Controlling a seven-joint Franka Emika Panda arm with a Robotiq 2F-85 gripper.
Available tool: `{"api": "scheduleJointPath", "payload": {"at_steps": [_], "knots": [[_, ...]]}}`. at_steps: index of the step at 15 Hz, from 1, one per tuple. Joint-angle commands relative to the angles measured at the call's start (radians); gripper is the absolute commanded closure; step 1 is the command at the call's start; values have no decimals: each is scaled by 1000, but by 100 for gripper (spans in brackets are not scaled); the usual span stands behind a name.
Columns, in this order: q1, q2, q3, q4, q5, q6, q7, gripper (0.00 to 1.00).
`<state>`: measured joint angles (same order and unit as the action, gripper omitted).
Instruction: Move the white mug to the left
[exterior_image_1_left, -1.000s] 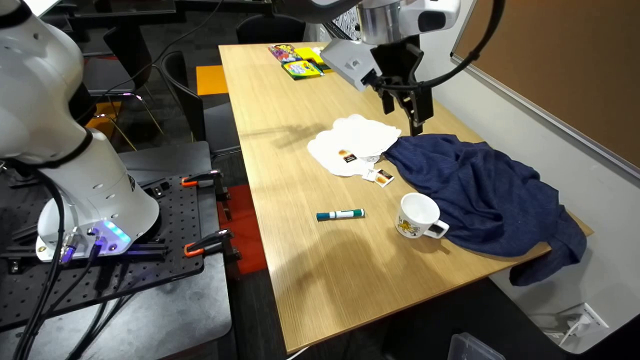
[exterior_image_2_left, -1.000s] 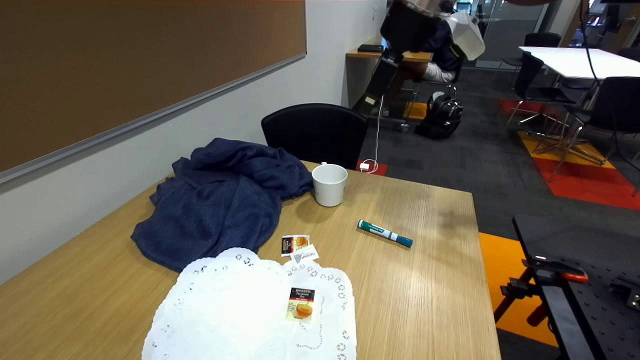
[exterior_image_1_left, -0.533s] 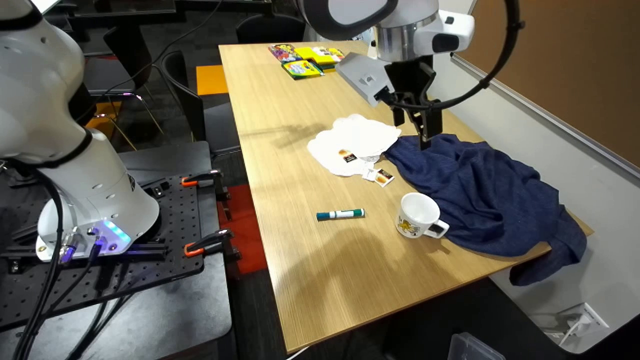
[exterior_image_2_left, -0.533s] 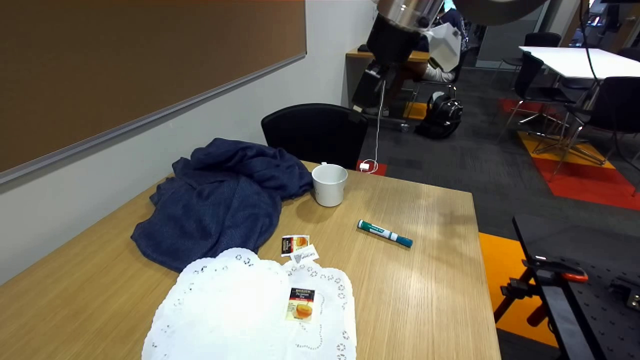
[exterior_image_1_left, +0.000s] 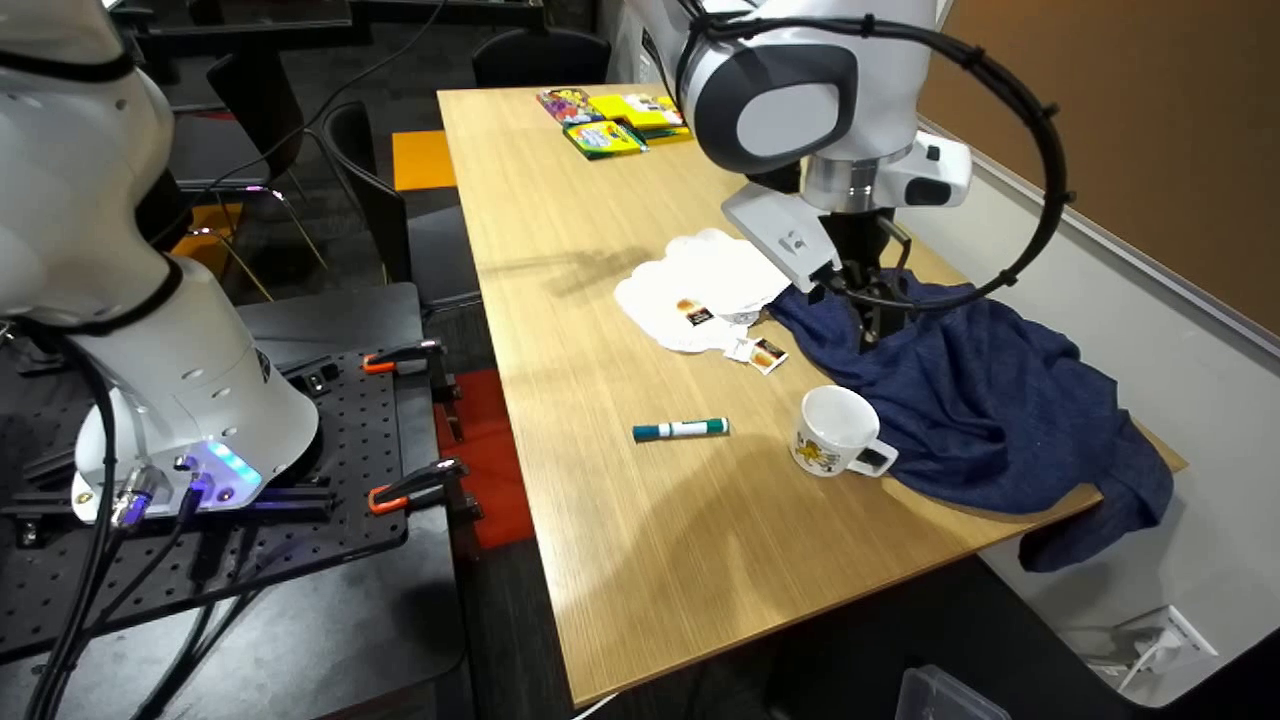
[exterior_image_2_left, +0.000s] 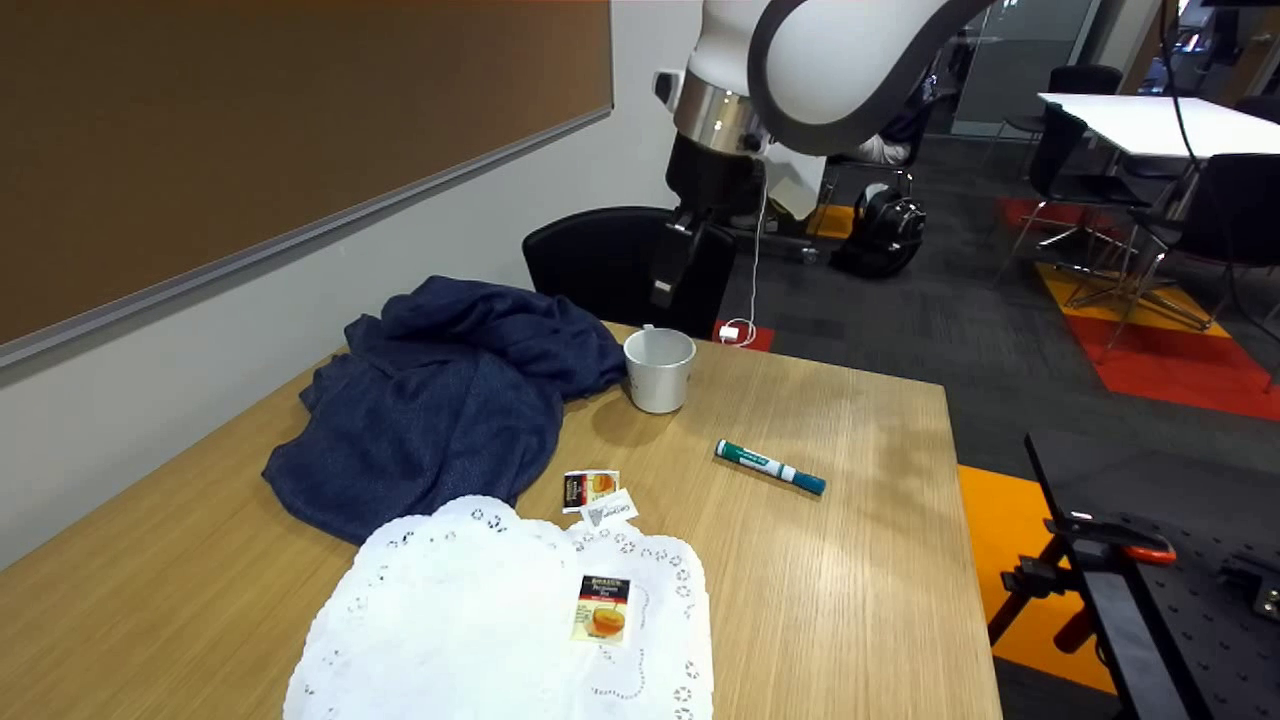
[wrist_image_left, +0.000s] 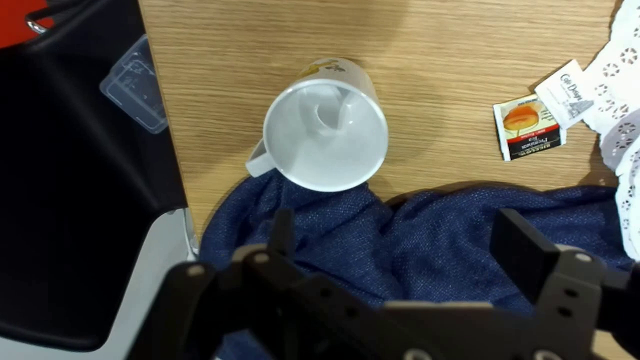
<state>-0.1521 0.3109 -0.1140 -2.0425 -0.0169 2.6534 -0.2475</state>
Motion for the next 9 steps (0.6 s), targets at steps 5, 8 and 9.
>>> {"api": "scheduleJointPath", "payload": {"at_steps": [5,8,9], "knots": [[-107,134,99,122,108,-113,-177,0],[-110,169,102,136,97,-145,-172,0],[-111,183,103,142,94,-145,-173,0]]}}
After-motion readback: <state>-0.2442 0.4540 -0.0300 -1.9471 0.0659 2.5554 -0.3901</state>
